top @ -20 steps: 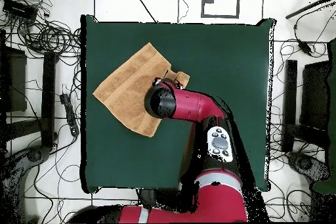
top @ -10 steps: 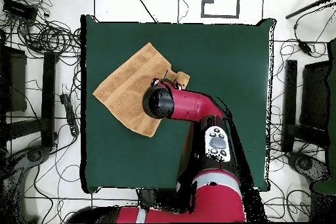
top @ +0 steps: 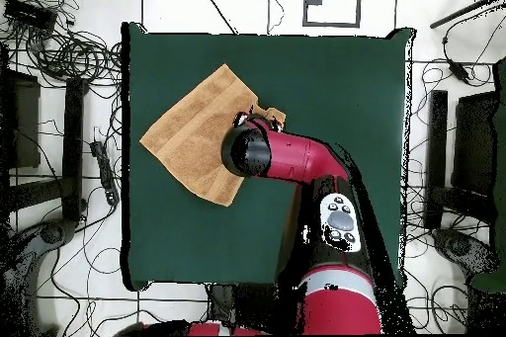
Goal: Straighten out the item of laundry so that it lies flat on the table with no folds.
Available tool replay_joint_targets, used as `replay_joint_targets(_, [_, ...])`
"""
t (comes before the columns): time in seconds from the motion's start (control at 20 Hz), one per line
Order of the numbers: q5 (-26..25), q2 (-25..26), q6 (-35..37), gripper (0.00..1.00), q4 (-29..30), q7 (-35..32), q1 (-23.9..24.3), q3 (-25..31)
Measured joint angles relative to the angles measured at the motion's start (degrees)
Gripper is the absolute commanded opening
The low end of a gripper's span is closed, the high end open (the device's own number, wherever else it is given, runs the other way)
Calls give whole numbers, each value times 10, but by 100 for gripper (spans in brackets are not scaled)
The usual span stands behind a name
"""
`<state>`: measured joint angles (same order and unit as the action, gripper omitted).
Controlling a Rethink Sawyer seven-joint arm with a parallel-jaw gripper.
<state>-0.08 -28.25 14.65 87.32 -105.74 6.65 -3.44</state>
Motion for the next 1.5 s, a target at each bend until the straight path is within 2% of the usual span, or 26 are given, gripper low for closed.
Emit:
replay_joint_targets(0.45, [0, -18, 0, 100, 2, 0, 2, 0])
replay_joint_targets(1.15, [-1, 5, 0, 100, 0, 0, -12, -3])
replay_joint_targets(1.5, [-22, 12, 3, 100, -2, 0, -11, -8])
